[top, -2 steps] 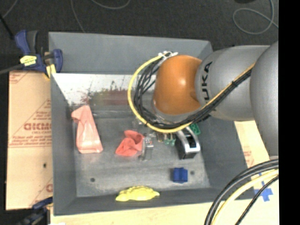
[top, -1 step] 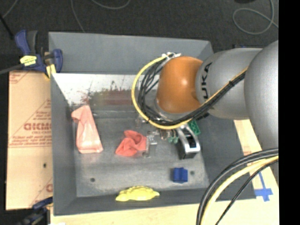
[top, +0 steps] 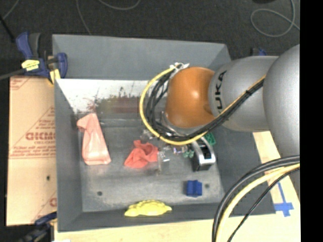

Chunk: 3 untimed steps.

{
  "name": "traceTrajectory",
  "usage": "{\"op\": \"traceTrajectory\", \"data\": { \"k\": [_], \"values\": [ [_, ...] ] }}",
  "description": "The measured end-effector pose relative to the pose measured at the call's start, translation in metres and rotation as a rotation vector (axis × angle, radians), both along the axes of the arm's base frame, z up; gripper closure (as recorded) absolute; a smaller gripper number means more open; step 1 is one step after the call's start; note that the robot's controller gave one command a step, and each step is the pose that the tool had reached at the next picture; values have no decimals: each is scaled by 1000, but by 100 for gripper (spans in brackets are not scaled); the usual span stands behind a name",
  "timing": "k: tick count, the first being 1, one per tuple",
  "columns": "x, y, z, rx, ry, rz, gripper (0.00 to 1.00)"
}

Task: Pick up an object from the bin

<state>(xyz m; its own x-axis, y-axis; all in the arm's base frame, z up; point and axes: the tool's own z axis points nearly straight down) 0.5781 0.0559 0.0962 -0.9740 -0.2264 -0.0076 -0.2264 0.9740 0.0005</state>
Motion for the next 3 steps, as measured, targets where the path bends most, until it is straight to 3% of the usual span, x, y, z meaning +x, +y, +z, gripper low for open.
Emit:
{"op": "traceTrajectory", "data": {
  "k": [1, 2, 3],
  "values": [
    [2, 6, -17, 3, -9, -540, 100],
    [2, 6, -17, 3, -8, -541, 100],
    [4, 4, 153, 6, -19, -497, 100]
  ]
}}
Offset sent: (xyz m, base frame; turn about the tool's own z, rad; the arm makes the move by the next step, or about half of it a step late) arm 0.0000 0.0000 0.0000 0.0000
